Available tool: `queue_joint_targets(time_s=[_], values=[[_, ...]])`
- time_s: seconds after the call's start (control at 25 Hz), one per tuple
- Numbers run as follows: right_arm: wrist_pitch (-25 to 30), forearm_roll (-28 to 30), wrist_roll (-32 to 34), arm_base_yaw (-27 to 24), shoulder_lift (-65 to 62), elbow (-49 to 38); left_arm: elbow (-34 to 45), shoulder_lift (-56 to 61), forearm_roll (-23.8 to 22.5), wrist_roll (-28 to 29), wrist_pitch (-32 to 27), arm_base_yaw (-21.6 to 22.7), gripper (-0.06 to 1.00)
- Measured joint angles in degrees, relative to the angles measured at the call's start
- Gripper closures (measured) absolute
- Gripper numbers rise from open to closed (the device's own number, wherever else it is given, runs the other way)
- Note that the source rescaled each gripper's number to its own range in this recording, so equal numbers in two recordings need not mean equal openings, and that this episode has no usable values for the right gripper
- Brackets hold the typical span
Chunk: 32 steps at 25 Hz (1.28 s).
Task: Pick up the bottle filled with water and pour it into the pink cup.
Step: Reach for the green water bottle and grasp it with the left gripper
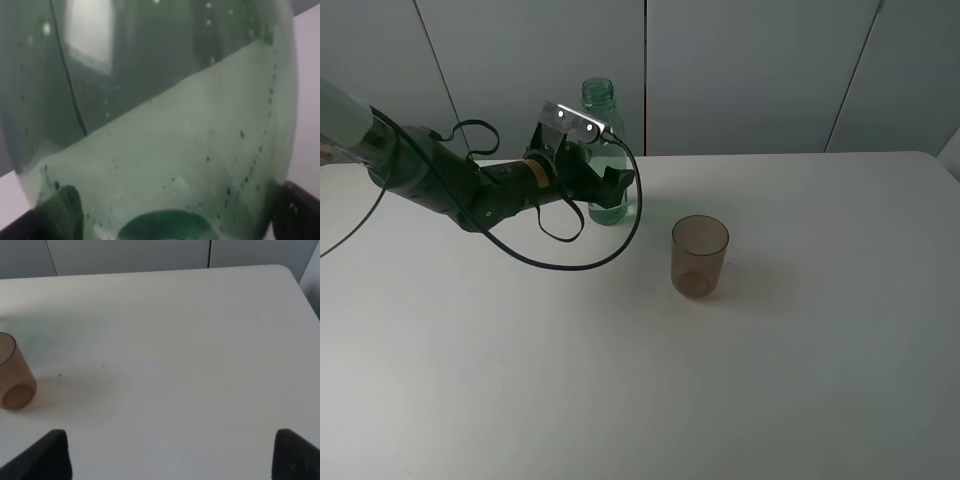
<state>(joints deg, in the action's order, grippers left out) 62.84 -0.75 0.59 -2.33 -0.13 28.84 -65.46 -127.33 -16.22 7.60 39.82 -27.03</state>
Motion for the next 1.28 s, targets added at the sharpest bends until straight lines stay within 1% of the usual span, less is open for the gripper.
queue_joint_targets(time_s=[0.88, 1.28], values=[[0.0, 0.0, 0.0, 0.0, 0.0, 0.0, -4.53, -3.7, 0.11, -0.24, 1.18, -0.51, -0.06], [0.0, 0.0, 0.0, 0.0, 0.0, 0.0, -4.68, -4.12, 0.22, -0.24, 1.18, -0.51, -0.06]])
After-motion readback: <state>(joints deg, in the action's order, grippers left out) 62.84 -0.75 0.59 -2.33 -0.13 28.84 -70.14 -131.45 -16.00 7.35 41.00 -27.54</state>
